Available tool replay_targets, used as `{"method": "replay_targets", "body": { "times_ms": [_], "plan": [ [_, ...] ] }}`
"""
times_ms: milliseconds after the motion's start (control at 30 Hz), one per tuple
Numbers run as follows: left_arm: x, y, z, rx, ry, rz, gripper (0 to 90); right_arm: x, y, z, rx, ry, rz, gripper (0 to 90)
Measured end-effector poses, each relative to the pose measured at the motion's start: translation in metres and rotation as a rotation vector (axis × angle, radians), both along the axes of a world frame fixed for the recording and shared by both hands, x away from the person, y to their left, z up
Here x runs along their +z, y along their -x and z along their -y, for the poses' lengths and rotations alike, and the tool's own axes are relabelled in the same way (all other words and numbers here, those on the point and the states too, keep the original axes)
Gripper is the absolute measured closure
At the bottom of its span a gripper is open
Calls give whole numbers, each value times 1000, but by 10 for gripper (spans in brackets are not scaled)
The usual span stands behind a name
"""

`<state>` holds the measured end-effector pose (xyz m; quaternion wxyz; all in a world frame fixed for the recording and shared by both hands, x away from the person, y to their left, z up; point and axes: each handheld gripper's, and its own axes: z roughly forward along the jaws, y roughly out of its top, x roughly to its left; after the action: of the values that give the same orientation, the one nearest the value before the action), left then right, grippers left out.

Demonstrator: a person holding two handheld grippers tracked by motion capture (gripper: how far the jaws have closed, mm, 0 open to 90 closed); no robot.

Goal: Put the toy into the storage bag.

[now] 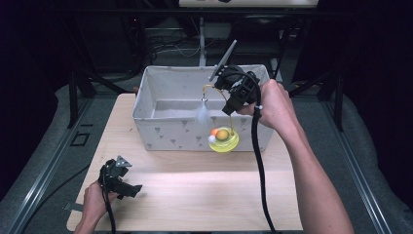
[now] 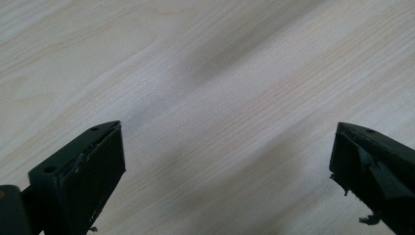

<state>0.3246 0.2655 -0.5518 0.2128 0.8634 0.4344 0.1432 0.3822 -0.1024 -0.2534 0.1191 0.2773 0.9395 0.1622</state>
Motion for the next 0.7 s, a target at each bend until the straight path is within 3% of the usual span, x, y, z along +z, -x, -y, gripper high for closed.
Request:
{"method": "replay_targets", "body": {
  "times_ms": [700],
  "plan": [
    [1,0,0,-5,-10,4,1,34,-8,-6,-19,-17,37,881]
  ]
}}
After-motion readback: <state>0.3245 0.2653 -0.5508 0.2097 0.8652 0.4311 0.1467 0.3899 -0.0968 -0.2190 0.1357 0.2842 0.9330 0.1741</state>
